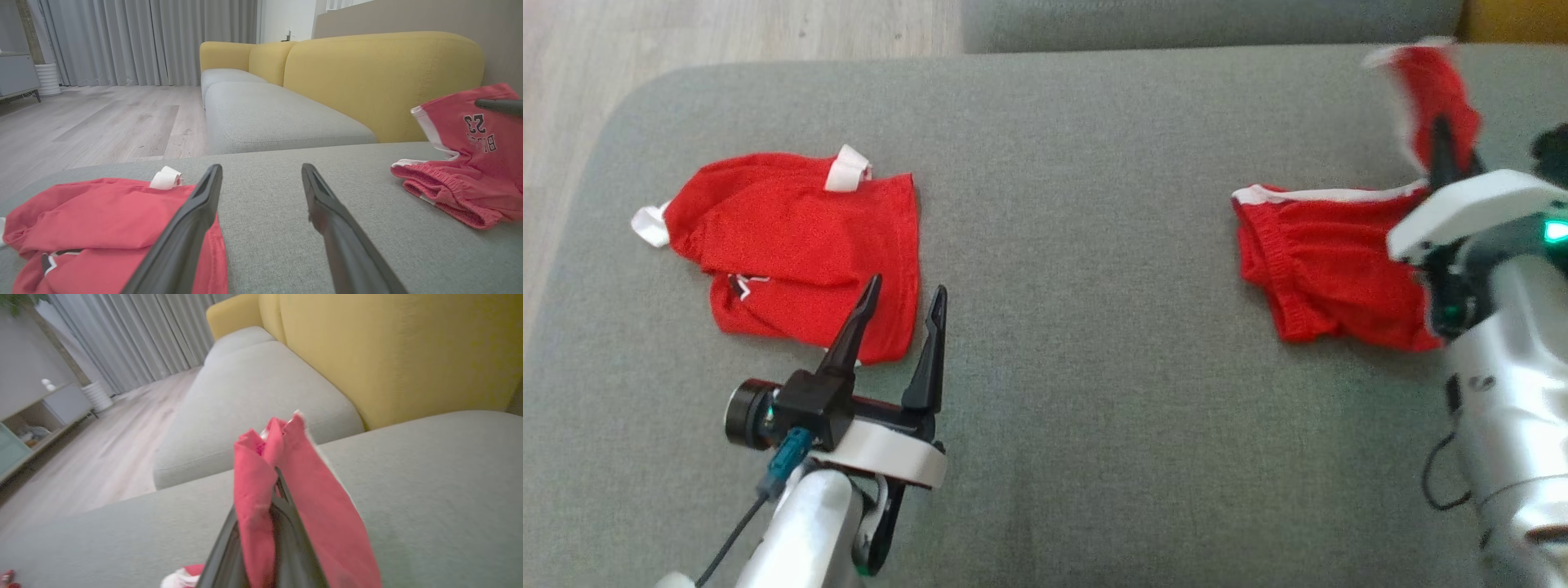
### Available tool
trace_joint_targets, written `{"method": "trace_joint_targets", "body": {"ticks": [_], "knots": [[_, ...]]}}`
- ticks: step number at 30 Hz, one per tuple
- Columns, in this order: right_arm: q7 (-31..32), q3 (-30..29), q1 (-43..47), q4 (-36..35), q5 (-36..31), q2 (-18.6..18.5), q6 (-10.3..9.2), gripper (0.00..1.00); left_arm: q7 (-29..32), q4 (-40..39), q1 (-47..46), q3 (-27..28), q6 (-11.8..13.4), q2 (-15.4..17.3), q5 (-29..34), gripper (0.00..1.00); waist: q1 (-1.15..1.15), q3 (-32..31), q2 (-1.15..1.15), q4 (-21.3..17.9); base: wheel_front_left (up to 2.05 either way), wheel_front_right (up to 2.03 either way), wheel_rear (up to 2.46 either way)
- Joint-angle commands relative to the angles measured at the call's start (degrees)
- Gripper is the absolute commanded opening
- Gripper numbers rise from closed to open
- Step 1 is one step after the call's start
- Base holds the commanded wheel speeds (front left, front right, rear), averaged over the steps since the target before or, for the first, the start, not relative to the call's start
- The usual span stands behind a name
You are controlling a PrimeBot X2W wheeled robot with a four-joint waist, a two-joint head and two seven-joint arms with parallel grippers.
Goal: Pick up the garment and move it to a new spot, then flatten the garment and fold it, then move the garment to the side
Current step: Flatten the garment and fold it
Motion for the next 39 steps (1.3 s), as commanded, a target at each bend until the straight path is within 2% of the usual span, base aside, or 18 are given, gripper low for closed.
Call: {"method": "trace_joint_targets", "body": {"ticks": [1, 5, 10, 12, 18, 19, 20, 21, 24, 26, 30, 34, 39], "knots": [[-0.3, 3.3, 0.5, -3.8, 2.5, 1.2, -0.05, 0.00, -0.5, -1.4, -0.8, 2.4, -0.2, 0.5, 0.3, 1.00, 0.01, -0.9, 0.00, 0.1, 0.00, 0.00, 0.00], [0.4, 10.9, 3.9, -8.7, 7.0, 3.4, -0.05, 0.00, -0.5, -1.1, 0.1, 2.3, -0.3, 0.5, 0.3, 1.00, 0.01, -2.2, 0.00, 0.7, 0.00, 0.00, 0.00], [2.0, 20.2, 9.0, -12.0, 8.8, 3.5, -0.05, 0.00, -0.5, -1.1, 0.9, 2.4, -0.3, 0.7, 0.2, 1.00, 0.01, -3.3, 0.00, 1.5, 0.00, 0.00, 0.00], [2.6, 24.7, 11.7, -13.3, 9.0, 2.2, -0.05, 0.00, -0.5, -1.2, 1.4, 2.6, -0.2, 0.9, 0.0, 1.00, 0.01, -3.7, 0.00, 1.6, 0.00, 0.00, 0.00], [3.6, 31.9, 15.4, -12.7, 5.6, -0.6, -0.05, 0.00, -0.5, -1.2, 2.4, 2.7, 0.0, 1.0, -0.2, 1.00, 0.01, -4.0, 0.00, 0.9, 0.00, 0.00, 0.00], [3.3, 33.0, 15.6, -12.3, 4.0, -1.1, -0.05, 0.12, -0.5, -1.2, 2.4, 2.7, 0.0, 1.0, -0.3, 1.00, 0.01, -4.0, 0.00, 0.7, 0.00, 0.00, 0.00], [2.6, 33.5, 15.7, -12.0, 2.6, -1.3, -0.05, 1.00, -0.5, -1.2, 2.4, 2.7, 0.1, 1.0, -0.4, 1.00, 0.01, -3.9, 0.00, 0.4, 0.00, 0.00, 0.00], [1.8, 33.6, 15.7, -11.6, 1.4, -1.4, -0.05, 1.00, -0.5, -1.2, 2.3, 2.6, 0.1, 1.0, -0.4, 1.00, 0.01, -3.8, 0.00, 0.2, 0.00, 0.00, 0.00], [-1.7, 31.2, 15.7, -10.8, -0.7, -0.7, -0.05, 1.00, -0.5, -1.2, 1.8, 2.6, 0.0, 0.8, -0.5, 1.00, 0.01, -3.6, 0.00, -0.6, 0.00, 0.00, 0.00], [-6.4, 26.4, 15.9, -11.0, -3.6, 0.1, -0.05, 1.00, -0.5, -1.6, 1.5, 2.8, 0.2, 0.7, -0.6, 1.00, 0.01, -3.6, 0.00, -1.7, 0.00, 0.00, 0.00], [-9.5, 20.2, 16.9, -13.0, -6.8, 1.6, -0.05, 1.00, -0.5, -2.1, 1.2, 3.4, 0.4, 0.7, -0.7, 1.00, 0.01, -3.6, 0.00, -2.8, 0.00, 0.00, 0.00], [-10.7, 11.7, 20.4, -19.2, -11.4, 4.1, -0.05, 1.00, -0.5, -2.7, 1.1, 3.7, 0.3, 0.8, -0.5, 1.00, 0.01, -3.3, 0.00, -4.3, 0.00, 0.00, 0.00], [-10.8, 4.2, 27.2, -30.5, -15.0, 6.8, -0.05, 1.00, -0.5, -2.7, 1.0, 3.6, 0.1, 0.5, -0.2, 1.00, 0.01, -2.5, 0.00, -5.2, 0.00, 0.00, 0.00]]}}
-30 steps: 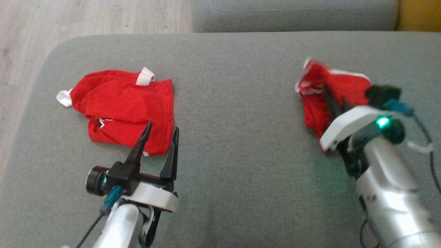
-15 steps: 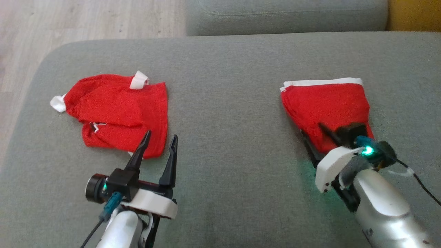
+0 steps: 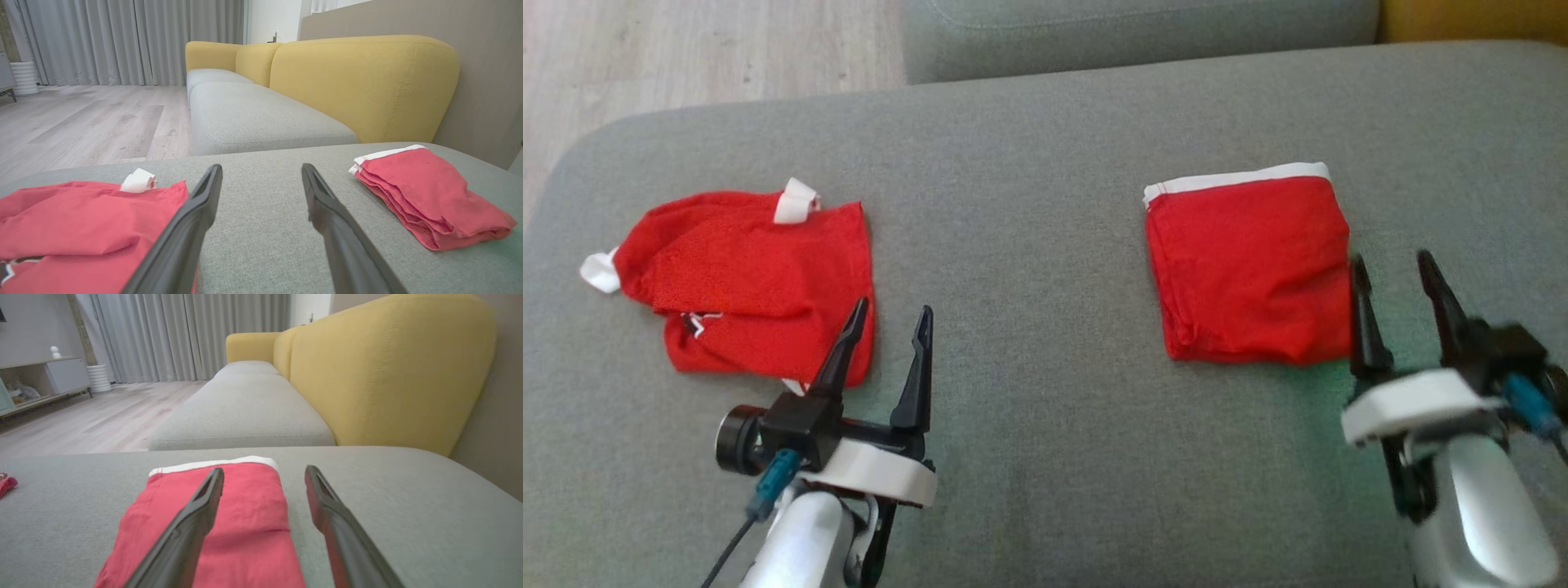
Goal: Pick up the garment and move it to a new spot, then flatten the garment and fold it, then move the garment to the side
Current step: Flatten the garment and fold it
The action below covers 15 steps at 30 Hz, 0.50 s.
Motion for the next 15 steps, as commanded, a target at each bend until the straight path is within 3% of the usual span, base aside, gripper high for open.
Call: {"method": "trace_joint_targets", "body": {"ticks": [1, 6, 7, 8, 9, 15], "knots": [[-0.6, 1.1, -0.7, -2.6, -0.5, 0.6, -0.05, 1.00, -0.5, -2.1, -2.3, 1.9, 0.0, 0.3, 0.3, 1.00, 0.00, 0.5, 0.00, -0.2, 0.00, 0.00, 0.00], [-0.6, 0.4, 1.1, -6.0, -0.2, 0.9, -0.05, 1.00, -0.5, -2.2, -3.1, 1.5, -0.5, -0.2, 0.8, 1.00, 0.00, 2.9, 0.00, 0.2, 0.00, 0.00, 0.00], [-0.6, 0.3, 0.5, -6.0, 0.5, 0.9, -0.05, 0.95, -0.5, -2.3, -3.4, 1.5, -0.6, -0.2, 0.9, 1.00, 0.00, 3.5, 0.00, 0.5, 0.00, 0.00, 0.00], [-0.3, 0.2, -0.3, -5.9, 0.8, 0.9, -0.05, 0.28, -0.5, -2.3, -3.7, 1.4, -0.7, -0.3, 1.0, 1.00, 0.00, 4.3, 0.00, 0.8, 0.00, 0.00, 0.00], [0.0, 0.0, -1.3, -5.7, 0.7, 0.9, -0.05, 0.00, -0.5, -2.3, -4.0, 1.3, -0.8, -0.4, 1.1, 1.00, 0.00, 5.0, 0.00, 1.1, 0.00, 0.00, 0.00], [3.4, -2.5, -9.1, -0.8, -0.1, 0.9, -0.05, 0.00, -0.5, -2.2, -6.4, 0.7, -1.4, -0.9, 1.5, 1.00, 0.00, 10.1, 0.00, 4.2, 0.00, 0.00, 0.00]]}}
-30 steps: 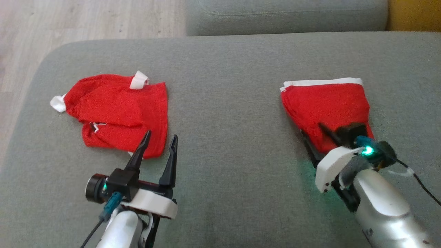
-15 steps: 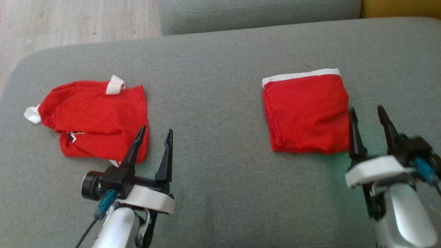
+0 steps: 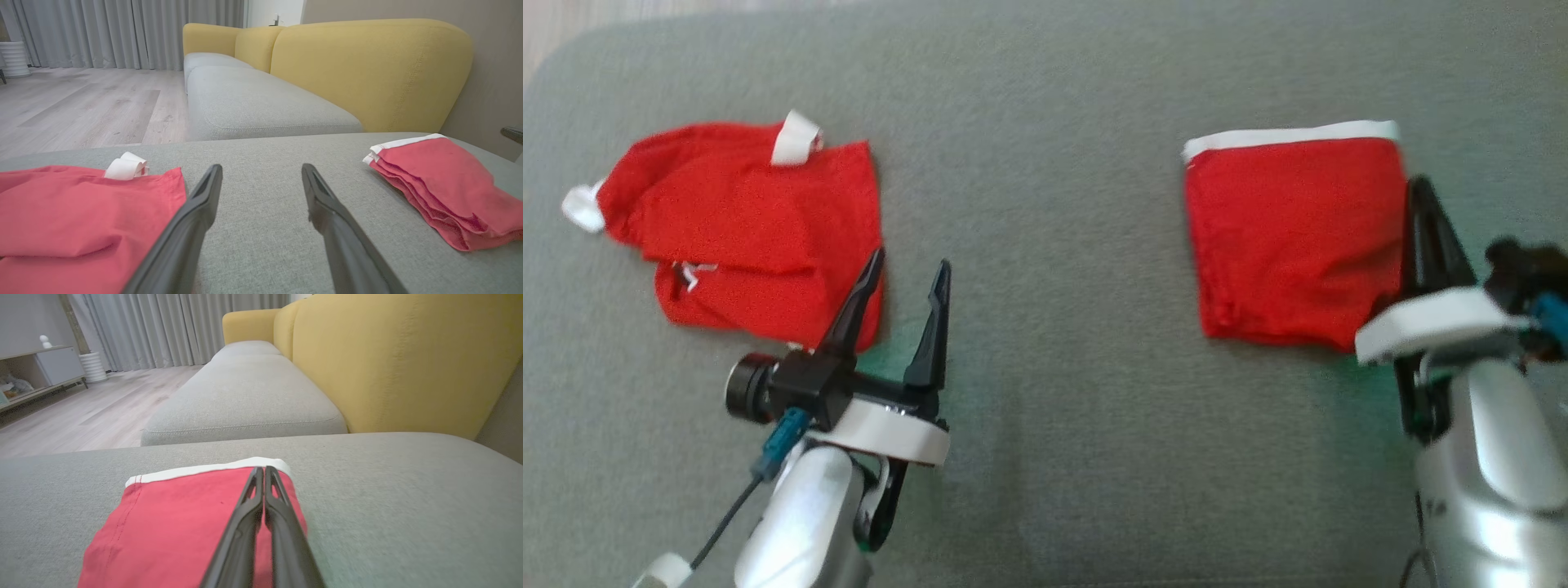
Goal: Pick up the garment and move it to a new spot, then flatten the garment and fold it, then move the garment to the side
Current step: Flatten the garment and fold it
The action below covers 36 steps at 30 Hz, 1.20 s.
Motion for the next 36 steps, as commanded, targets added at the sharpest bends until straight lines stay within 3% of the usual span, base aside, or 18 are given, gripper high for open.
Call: {"method": "trace_joint_targets", "body": {"ticks": [1, 10, 15, 21, 28, 33, 36], "knots": [[0.6, 0.2, -3.8, 0.6, -0.9, -0.2, -0.05, 0.00, -0.5, -1.7, -2.6, 1.0, -0.4, 0.1, 0.5, 1.00, -0.01, 3.2, 0.00, 2.7, 0.00, 0.00, 0.00], [3.2, -5.6, -14.3, 17.4, -4.4, -1.8, -0.05, 0.00, -0.5, -1.3, -4.5, 0.9, -0.9, -0.6, 0.8, 1.00, -0.01, 6.7, 0.00, 5.6, 0.00, 0.00, 0.00], [0.5, -5.8, -17.9, 23.5, -6.4, -2.0, -0.05, 0.00, -0.5, -1.0, -4.9, 1.2, -1.0, -0.9, 1.0, 1.00, -0.01, 6.6, 0.00, 5.6, 0.00, 0.00, 0.00], [-3.2, -1.7, -19.3, 23.2, -5.7, -0.8, -0.05, 0.00, -0.5, -0.7, -4.5, 1.6, -1.0, -1.1, 0.9, 1.00, -0.01, 4.8, 0.00, 5.0, 0.00, 0.00, 0.00], [-3.7, 9.4, -16.5, 19.0, 2.0, -0.2, -0.05, 0.00, -0.5, -0.8, -3.6, 2.0, -1.2, -1.4, 0.9, 1.00, -0.01, 3.2, 0.00, 4.9, 0.00, 0.00, 0.00], [-1.7, 12.3, -16.0, 24.6, 0.3, -0.1, -0.05, 0.00, -0.5, -1.3, -3.5, 2.2, -1.3, -1.5, 1.0, 1.00, -0.01, 3.5, 0.00, 5.8, 0.00, 0.00, 0.00], [-1.1, 11.2, -16.9, 28.5, -0.7, -0.1, -0.05, 0.00, -0.5, -1.2, -3.3, 2.3, -1.4, -1.6, 1.2, 1.00, -0.01, 3.4, 0.00, 6.2, 0.00, 0.00, 0.00]]}}
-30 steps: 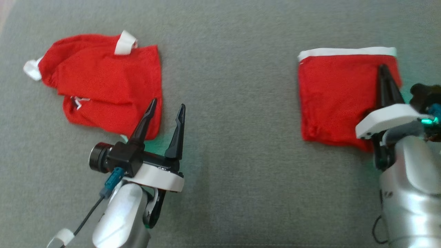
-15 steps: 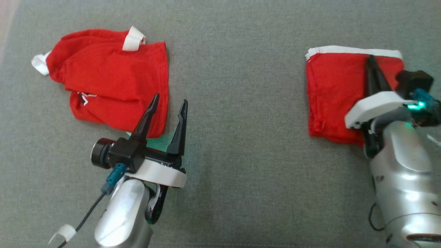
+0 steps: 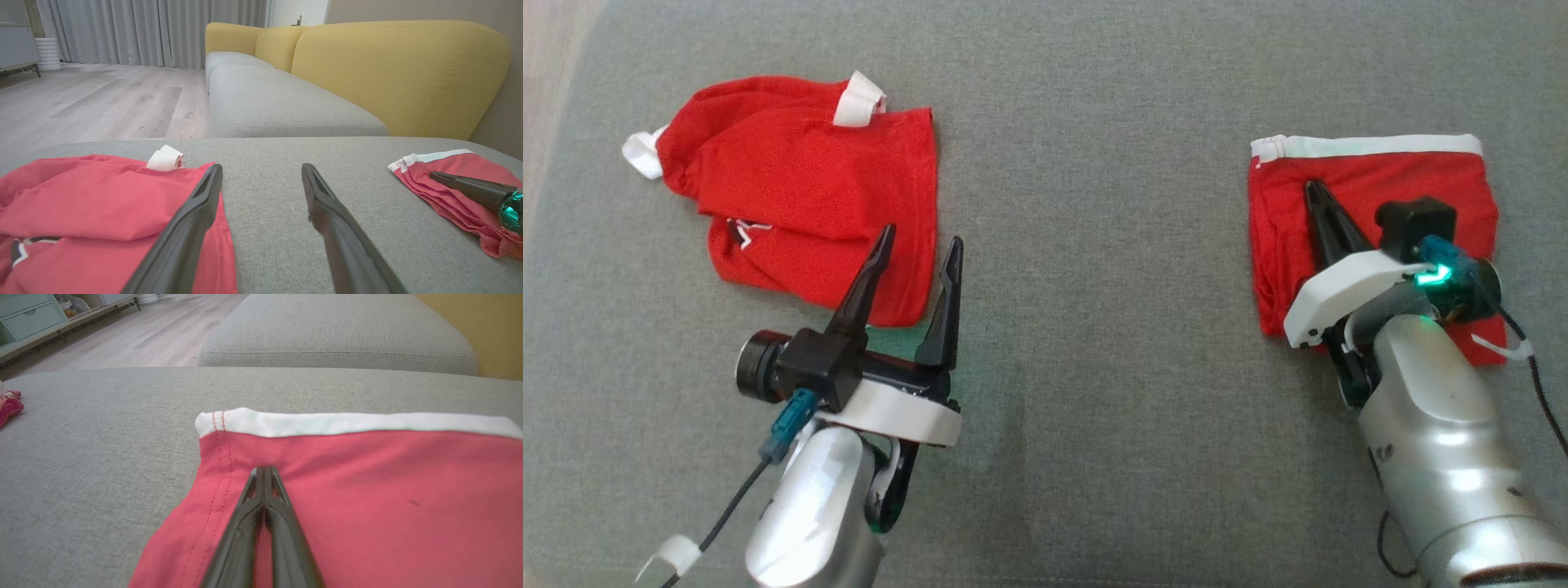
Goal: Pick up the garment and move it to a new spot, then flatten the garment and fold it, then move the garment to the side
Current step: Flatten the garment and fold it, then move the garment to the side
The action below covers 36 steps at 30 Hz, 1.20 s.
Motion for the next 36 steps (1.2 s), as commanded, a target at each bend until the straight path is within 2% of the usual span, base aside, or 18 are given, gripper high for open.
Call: {"method": "trace_joint_targets", "body": {"ticks": [1, 5, 8, 13, 14, 17, 18, 19, 20, 27, 36], "knots": [[-0.1, 0.7, -0.8, 0.3, -0.1, 0.9, -0.05, 0.00, -0.5, -1.7, -0.2, 1.9, 0.0, 0.3, 0.5, 1.00, 0.00, -0.3, 0.00, 0.1, 0.00, 0.00, 0.00], [-1.8, 1.3, -0.9, 0.2, 1.6, 0.9, -0.05, 0.00, -0.5, -1.3, 0.5, 2.7, 0.2, 0.2, 0.5, 1.00, 0.00, -1.6, 0.00, -0.6, 0.00, 0.00, 0.00], [-2.3, 1.7, 0.4, -2.7, 3.3, 0.9, -0.05, 0.00, -0.5, -1.3, 1.2, 3.4, 0.2, 0.3, 0.6, 1.00, 0.00, -3.2, 0.00, -1.8, 0.00, 0.00, 0.00], [-2.4, 0.4, 6.3, -14.4, 5.5, 0.9, -0.05, 0.00, -0.5, -1.6, 2.6, 4.3, 0.1, 0.3, 0.9, 1.00, 0.00, -5.8, 0.00, -4.2, 0.00, 0.00, 0.00], [-2.4, -0.1, 9.7, -18.4, 5.7, 0.9, -0.05, 0.00, -0.5, -1.6, 3.3, 4.5, 0.1, 0.2, 0.9, 1.00, 0.00, -7.1, 0.00, -5.1, 0.00, 0.00, 0.00], [-2.4, -0.6, 15.2, -22.2, 6.1, 0.9, -0.05, 0.00, -0.5, -1.3, 4.7, 5.0, 0.0, 0.2, 0.8, 1.00, 0.00, -9.1, 0.00, -6.1, 0.00, 0.00, 0.00], [-2.4, -0.8, 16.8, -23.3, 5.5, 0.9, -0.05, 0.36, -0.5, -1.2, 5.2, 5.2, 0.0, 0.2, 0.8, 1.00, 0.00, -9.7, 0.00, -6.4, 0.00, 0.00, 0.00], [-2.4, -0.9, 18.4, -24.5, 5.4, 0.9, -0.05, 0.89, -0.5, -1.1, 5.7, 5.3, 0.0, 0.2, 0.8, 1.00, 0.00, -10.3, 0.00, -6.6, 0.00, 0.00, 0.00], [-2.4, -0.9, 20.0, -25.5, 5.5, 0.9, -0.05, 1.00, -0.5, -1.0, 6.1, 5.5, 0.0, 0.2, 0.8, 1.00, 0.00, -10.8, 0.00, -6.9, 0.00, 0.00, 0.00], [-2.4, -0.2, 27.2, -29.4, 5.6, 0.9, -0.05, 1.00, -0.5, -1.2, 8.3, 6.1, 0.0, 0.1, 1.0, 1.00, 0.00, -12.4, 0.00, -7.6, 0.00, 0.00, 0.00], [1.1, -1.7, 25.1, -31.4, 5.4, 0.9, -0.05, 1.00, -0.5, -1.9, 7.4, 5.7, -0.3, 0.0, 1.3, 1.00, 0.00, -10.0, 0.00, -6.8, 0.00, 0.00, 0.00]]}}
